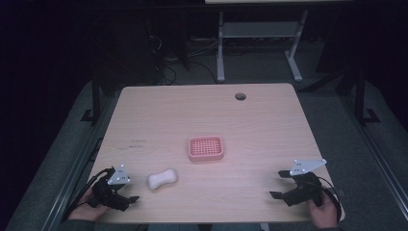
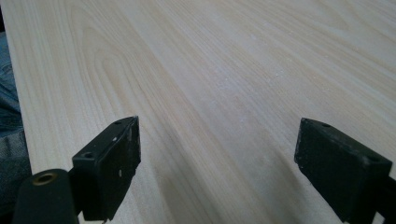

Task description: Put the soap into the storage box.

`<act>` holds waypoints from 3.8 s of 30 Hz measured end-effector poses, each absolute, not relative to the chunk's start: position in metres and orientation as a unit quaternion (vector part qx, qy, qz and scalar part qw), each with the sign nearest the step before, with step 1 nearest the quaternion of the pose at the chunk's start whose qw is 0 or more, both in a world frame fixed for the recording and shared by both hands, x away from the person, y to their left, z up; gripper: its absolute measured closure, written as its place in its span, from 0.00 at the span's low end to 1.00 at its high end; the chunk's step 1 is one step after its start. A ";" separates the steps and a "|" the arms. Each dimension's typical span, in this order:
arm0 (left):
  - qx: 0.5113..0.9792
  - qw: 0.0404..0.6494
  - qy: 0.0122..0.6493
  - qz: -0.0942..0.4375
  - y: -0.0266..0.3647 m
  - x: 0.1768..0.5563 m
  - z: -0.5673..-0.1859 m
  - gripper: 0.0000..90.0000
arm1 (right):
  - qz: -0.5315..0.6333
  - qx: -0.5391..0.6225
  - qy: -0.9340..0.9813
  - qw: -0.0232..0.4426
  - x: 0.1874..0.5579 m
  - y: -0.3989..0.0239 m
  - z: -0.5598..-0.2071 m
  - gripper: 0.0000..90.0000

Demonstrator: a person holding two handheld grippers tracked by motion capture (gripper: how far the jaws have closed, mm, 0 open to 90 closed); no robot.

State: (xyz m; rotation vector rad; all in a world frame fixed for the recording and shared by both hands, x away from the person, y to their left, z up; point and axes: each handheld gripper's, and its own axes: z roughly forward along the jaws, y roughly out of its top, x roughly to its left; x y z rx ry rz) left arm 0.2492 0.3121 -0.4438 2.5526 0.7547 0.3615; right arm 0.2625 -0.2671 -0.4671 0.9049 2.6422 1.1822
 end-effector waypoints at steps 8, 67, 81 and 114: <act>0.926 0.229 0.269 0.132 0.308 0.249 -0.443 0.24 | 0.390 0.296 0.870 0.053 0.263 -0.266 -0.468 0.16; 0.938 0.235 0.222 0.125 0.278 0.265 -0.436 0.26 | 0.386 0.289 0.874 0.048 0.267 -0.262 -0.467 0.16; 0.940 0.243 0.211 0.110 0.268 0.270 -0.431 0.27 | 0.387 0.288 0.874 0.049 0.268 -0.260 -0.466 0.16; 0.948 0.239 0.188 0.091 0.238 0.293 -0.435 0.29 | 0.387 0.288 0.874 0.050 0.268 -0.260 -0.466 0.16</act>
